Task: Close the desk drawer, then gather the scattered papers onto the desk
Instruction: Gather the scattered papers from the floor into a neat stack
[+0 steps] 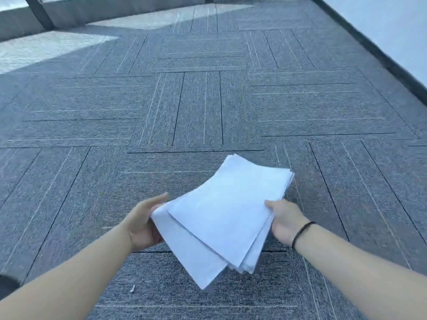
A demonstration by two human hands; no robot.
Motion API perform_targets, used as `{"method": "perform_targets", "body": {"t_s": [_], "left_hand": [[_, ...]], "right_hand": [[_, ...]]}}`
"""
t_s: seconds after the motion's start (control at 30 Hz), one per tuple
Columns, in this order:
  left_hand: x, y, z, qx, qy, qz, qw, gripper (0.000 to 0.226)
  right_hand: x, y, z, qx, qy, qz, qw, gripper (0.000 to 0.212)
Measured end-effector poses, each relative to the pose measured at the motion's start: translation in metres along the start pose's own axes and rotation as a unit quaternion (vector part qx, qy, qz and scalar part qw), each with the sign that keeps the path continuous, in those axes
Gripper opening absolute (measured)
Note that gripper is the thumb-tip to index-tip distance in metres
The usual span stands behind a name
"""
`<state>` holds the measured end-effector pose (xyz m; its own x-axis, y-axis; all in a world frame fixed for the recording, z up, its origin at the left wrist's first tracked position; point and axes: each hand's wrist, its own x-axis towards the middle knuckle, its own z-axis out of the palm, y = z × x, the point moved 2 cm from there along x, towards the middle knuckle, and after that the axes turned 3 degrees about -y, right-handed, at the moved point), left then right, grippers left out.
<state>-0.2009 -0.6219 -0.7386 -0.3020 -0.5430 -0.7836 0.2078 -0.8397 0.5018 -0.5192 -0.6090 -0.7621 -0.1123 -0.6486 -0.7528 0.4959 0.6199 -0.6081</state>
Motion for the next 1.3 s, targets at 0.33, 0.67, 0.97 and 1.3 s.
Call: {"method": "perform_targets", "body": {"t_s": [0.33,0.67,0.97,1.3], "left_hand": [[0.019,-0.022,-0.012,-0.010,0.071,0.036,0.997,0.039],[0.035,-0.038,-0.006,0.009,0.147,0.007,0.989,0.059],[0.041,-0.041,0.016,-0.006,0.140,0.062,0.988,0.031],[-0.022,0.081,0.072,0.272,-0.034,0.314,0.909,0.040]], "right_hand": [[-0.002,-0.017,-0.030,-0.546,-0.017,0.058,0.836,0.051],[0.056,-0.042,-0.006,-0.706,0.136,-0.138,0.682,0.097],[0.049,-0.022,0.005,-0.602,0.133,-0.108,0.780,0.091],[0.005,-0.092,-0.004,-0.209,-0.146,-0.260,0.931,0.050]]}}
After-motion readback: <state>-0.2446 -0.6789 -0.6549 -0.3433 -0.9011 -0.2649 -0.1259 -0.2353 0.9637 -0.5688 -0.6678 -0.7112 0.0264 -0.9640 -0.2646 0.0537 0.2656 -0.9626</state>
